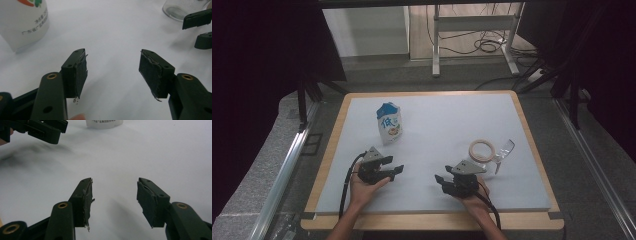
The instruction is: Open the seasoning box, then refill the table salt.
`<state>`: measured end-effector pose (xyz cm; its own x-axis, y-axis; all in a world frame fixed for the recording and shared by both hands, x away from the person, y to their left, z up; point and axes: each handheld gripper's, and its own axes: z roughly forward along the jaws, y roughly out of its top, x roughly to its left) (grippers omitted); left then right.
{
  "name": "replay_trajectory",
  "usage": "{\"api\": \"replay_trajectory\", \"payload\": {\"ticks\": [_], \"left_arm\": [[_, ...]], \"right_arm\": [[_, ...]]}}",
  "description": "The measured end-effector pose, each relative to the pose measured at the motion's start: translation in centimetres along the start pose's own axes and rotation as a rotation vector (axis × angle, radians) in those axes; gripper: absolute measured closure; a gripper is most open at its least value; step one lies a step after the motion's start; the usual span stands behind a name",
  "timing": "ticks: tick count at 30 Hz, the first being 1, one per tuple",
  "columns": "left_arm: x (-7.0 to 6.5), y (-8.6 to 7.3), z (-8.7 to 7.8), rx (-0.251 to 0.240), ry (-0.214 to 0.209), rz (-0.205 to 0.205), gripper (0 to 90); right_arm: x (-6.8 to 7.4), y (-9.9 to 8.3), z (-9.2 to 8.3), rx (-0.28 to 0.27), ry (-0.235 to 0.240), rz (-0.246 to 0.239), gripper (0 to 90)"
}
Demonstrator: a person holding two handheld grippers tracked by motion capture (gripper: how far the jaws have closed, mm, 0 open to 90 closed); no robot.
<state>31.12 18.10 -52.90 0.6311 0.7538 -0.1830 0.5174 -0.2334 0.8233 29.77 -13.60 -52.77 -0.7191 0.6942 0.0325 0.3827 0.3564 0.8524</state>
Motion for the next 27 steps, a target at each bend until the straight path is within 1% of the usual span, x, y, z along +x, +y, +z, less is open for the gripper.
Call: {"api": "replay_trajectory", "payload": {"ticks": [2,4,6,10,14,22,27], "left_arm": [[0.2,0.0,-0.2,-0.005,-0.001,-0.007,38.5],[0.4,0.0,-0.4,-0.011,0.000,-0.015,38.5],[0.6,0.0,-0.5,-0.012,0.002,-0.018,38.6],[1.0,-0.3,-0.5,-0.008,0.015,-0.025,38.9],[1.2,-0.4,-0.7,-0.009,0.030,-0.026,39.2],[1.8,-0.5,-1.7,-0.034,0.054,-0.040,38.9],[2.2,-0.5,-1.9,-0.040,0.059,-0.047,38.9]], "right_arm": [[-0.1,0.2,0.2,0.005,0.005,-0.003,45.5],[-0.3,0.4,0.5,0.008,-0.003,-0.011,45.1],[-0.6,0.5,0.7,0.004,0.002,0.000,45.1],[-0.8,0.6,0.8,-0.005,-0.002,0.004,45.0],[-0.8,0.6,0.6,-0.005,-0.004,0.001,44.8],[-0.7,0.3,0.8,0.004,-0.007,-0.003,44.7],[-0.5,0.2,0.8,0.006,-0.012,-0.007,44.6]]}}
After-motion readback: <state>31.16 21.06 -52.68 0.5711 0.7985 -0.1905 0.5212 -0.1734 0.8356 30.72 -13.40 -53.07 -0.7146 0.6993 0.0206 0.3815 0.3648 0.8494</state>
